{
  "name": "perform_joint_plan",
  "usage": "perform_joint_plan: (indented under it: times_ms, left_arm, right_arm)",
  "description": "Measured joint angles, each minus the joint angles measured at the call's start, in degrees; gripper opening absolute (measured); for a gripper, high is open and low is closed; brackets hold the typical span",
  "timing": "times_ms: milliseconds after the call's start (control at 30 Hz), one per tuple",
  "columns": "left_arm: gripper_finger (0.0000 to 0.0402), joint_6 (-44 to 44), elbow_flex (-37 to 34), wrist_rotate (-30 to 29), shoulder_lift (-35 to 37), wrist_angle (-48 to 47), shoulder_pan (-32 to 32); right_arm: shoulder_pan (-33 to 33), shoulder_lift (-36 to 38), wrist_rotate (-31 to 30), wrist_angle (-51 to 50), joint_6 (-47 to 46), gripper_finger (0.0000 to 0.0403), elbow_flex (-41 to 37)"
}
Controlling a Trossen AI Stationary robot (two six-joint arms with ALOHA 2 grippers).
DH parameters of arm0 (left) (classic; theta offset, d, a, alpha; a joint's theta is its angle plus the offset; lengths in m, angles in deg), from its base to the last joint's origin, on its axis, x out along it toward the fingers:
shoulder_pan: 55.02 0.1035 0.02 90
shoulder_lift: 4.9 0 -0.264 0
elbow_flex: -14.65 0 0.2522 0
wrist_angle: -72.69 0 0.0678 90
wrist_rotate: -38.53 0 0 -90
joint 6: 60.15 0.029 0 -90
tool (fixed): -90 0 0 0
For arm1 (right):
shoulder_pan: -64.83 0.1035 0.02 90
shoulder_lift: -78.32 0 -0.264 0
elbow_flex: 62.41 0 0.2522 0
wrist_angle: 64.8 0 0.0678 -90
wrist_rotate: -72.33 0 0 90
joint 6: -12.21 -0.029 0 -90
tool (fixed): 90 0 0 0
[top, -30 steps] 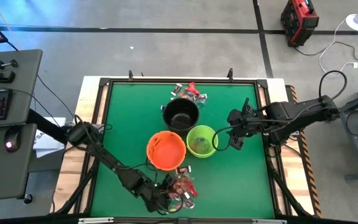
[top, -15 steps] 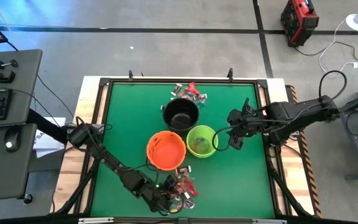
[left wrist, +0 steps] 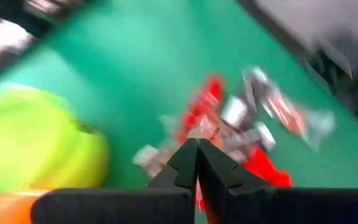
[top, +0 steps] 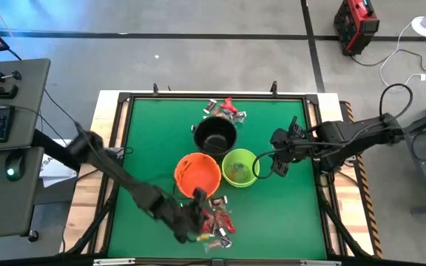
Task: Sort candy by brand, put in halloween buckets
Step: Put the orange gummy into the green bucket
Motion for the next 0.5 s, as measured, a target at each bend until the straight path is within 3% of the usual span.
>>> perform_joint_plan:
  times_ms: [233, 333, 500]
  left_arm:
    - [0.0000, 0.87, 0.26, -0.36, 12.83, 12.47, 9.41]
    - [0.0000, 3.33, 0.18, -0.07, 12.18, 14.17, 15.02]
    - [0.0000, 1.97, 0.03, 6.51, 5.92, 16.84, 22.33]
  right_arm:
    - [0.00, 0.00, -2.43, 0.28, -0.12, 0.0215, 0.00]
    - [-0.02, 0.00, -3.20, 0.92, -0.18, 0.0215, 0.00]
    - [-0.67, 0.00, -3.29, 2.17, -0.61, 0.0215, 0.00]
